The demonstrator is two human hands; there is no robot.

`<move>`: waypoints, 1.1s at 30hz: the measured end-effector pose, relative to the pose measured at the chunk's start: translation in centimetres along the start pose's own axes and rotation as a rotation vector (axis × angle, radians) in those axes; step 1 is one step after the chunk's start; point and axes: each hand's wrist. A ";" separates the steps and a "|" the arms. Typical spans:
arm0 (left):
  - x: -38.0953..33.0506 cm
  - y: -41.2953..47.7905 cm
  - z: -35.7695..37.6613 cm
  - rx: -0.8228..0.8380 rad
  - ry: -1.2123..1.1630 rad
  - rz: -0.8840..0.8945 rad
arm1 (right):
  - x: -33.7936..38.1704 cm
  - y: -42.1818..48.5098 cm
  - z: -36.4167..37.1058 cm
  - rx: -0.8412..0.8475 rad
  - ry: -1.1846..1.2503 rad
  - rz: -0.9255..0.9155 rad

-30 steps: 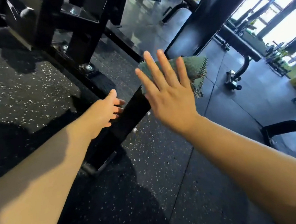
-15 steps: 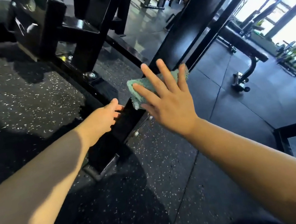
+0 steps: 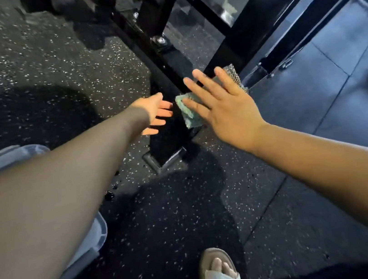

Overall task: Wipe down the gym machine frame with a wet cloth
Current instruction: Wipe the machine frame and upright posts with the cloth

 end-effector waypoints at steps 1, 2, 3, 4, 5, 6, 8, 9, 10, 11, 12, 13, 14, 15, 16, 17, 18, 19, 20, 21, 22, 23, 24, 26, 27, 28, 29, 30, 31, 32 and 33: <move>0.2 0.3 0.1 -0.005 -0.027 -0.013 | 0.4 0.3 0.1 -0.023 0.010 0.037; 0.6 0.6 0.0 -0.006 -0.069 -0.021 | 1.1 0.8 0.1 -0.019 0.032 0.036; 1.3 1.0 -0.1 -0.009 -0.120 -0.032 | 2.4 1.4 0.2 0.011 0.042 -0.013; 1.9 1.4 -0.2 -0.011 -0.162 -0.035 | 4.0 2.0 0.4 0.034 0.032 -0.078; 2.4 1.8 -0.4 -0.022 -0.180 -0.038 | 5.7 2.7 0.7 0.035 0.019 -0.140; 3.0 2.2 -0.6 -0.051 -0.169 -0.046 | 7.5 3.3 1.0 0.026 0.016 -0.202; 3.9 2.6 -1.1 -0.117 -0.093 -0.065 | 10.9 4.4 1.6 0.031 0.020 -0.343; 4.3 2.8 -1.3 -0.131 -0.064 -0.069 | 12.4 4.9 1.7 0.053 0.014 -0.420; 4.6 3.0 -1.3 -0.128 -0.050 -0.069 | 13.5 5.2 1.7 0.079 0.000 -0.483; 4.8 3.0 -1.4 -0.120 -0.045 -0.072 | 14.2 5.6 1.7 0.093 -0.016 -0.524; 4.9 2.9 -1.3 -0.109 -0.039 -0.080 | 14.4 5.8 1.6 0.092 -0.025 -0.543; 4.8 2.9 -1.1 -0.101 -0.025 -0.088 | 14.1 5.9 1.5 0.077 -0.025 -0.541; 4.8 2.9 -0.8 -0.094 -0.012 -0.092 | 13.3 5.5 1.5 0.059 -0.021 -0.529; 4.6 2.9 -0.4 -0.096 -0.015 -0.092 | 12.1 5.0 1.5 0.040 -0.018 -0.508; 4.4 2.7 -0.1 -0.105 -0.032 -0.090 | 10.8 4.1 1.6 0.020 -0.009 -0.465; 4.1 2.7 0.2 -0.113 -0.059 -0.076 | 9.3 3.3 1.8 -0.003 -0.010 -0.402; 3.8 2.8 0.3 -0.111 -0.078 -0.054 | 7.9 2.6 1.9 -0.023 -0.025 -0.335; 3.6 2.8 0.3 -0.102 -0.082 -0.040 | 6.6 1.8 1.9 -0.031 -0.043 -0.280; 3.4 2.7 0.2 -0.093 -0.078 -0.035 | 5.6 1.2 1.8 -0.025 -0.059 -0.239; 3.3 2.8 0.0 -0.087 -0.070 -0.039 | 5.2 1.0 1.7 -0.013 -0.067 -0.215; 3.5 2.8 -0.2 -0.081 -0.064 -0.047 | 5.2 1.1 1.6 -0.006 -0.070 -0.204; 3.7 2.8 -0.3 -0.077 -0.058 -0.049 | 5.7 1.4 1.6 -0.008 -0.064 -0.202; 3.9 2.8 -0.4 -0.080 -0.048 -0.042 | 6.6 2.0 1.6 -0.016 -0.053 -0.213; 4.4 2.9 -0.6 -0.085 -0.007 -0.027 | 9.2 3.7 1.6 -0.005 -0.028 -0.286; 4.5 3.0 -0.7 -0.080 0.013 -0.031 | 11.0 4.6 1.7 0.016 -0.011 -0.343; 4.7 3.2 -0.8 -0.072 0.034 -0.038 | 12.7 5.5 1.8 0.040 0.006 -0.405; 4.7 3.3 -0.9 -0.067 0.054 -0.038 | 14.3 6.2 1.9 0.065 0.013 -0.459; 4.8 3.4 -0.9 -0.065 0.073 -0.032 | 15.7 6.7 1.9 0.083 0.015 -0.502; 4.8 3.6 -0.9 -0.062 0.082 -0.031 | 16.9 7.2 2.1 0.092 0.010 -0.541; 4.9 3.8 -0.7 -0.050 0.076 -0.039 | 17.7 7.5 2.2 0.102 0.009 -0.571; 4.9 3.8 -0.5 -0.040 0.061 -0.048 | 18.1 7.6 2.4 0.107 0.007 -0.591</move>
Point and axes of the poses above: each hand's wrist, its own y-axis towards the middle knuckle, its own z-axis out of the palm, x = y × z, and after that the axes turned 15 degrees about -y, right-handed
